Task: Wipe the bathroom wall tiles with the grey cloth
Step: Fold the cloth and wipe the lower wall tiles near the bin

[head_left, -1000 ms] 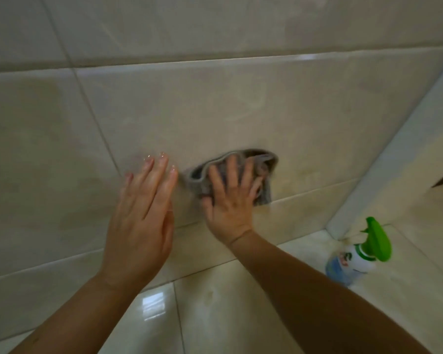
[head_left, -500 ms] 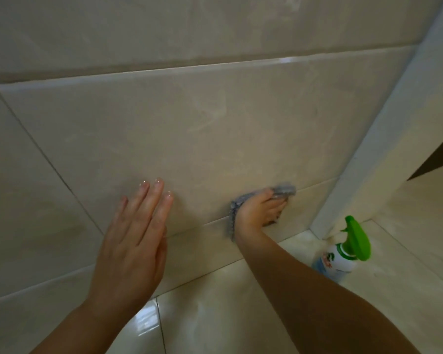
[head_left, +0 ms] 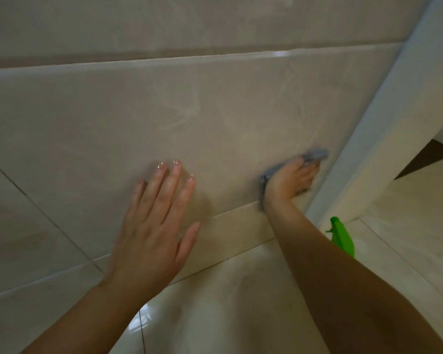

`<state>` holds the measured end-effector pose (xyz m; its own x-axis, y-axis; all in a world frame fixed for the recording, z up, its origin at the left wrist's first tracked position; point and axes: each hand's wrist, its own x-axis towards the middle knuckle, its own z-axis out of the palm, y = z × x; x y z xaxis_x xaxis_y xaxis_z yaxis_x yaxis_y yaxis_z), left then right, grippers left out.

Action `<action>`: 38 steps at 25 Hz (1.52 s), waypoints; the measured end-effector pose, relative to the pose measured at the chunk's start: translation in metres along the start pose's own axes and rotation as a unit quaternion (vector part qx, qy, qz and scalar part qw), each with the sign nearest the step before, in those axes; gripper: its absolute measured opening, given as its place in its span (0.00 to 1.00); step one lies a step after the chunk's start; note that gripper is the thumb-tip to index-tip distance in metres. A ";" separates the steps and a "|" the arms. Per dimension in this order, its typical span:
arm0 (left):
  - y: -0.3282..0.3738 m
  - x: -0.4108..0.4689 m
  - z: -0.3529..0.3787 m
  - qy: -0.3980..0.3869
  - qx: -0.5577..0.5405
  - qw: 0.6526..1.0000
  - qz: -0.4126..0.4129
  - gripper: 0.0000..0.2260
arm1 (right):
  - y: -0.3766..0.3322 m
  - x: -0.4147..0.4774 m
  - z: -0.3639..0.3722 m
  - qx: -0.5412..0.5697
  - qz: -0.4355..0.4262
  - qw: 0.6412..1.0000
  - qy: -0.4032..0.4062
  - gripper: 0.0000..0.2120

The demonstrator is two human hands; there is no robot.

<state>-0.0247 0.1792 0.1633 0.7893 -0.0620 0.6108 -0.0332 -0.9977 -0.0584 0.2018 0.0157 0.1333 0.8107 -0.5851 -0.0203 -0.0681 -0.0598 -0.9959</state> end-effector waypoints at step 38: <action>-0.143 -0.109 -0.195 0.082 0.129 0.968 -0.201 0.29 | -0.099 -0.384 0.049 -0.140 -0.559 0.804 -0.147 0.34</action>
<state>-0.2259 0.3234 0.2593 0.5986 0.3053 0.7406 0.4273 -0.9037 0.0271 -0.0742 0.2858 0.2354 0.5561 0.1762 0.8122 0.7039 -0.6194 -0.3476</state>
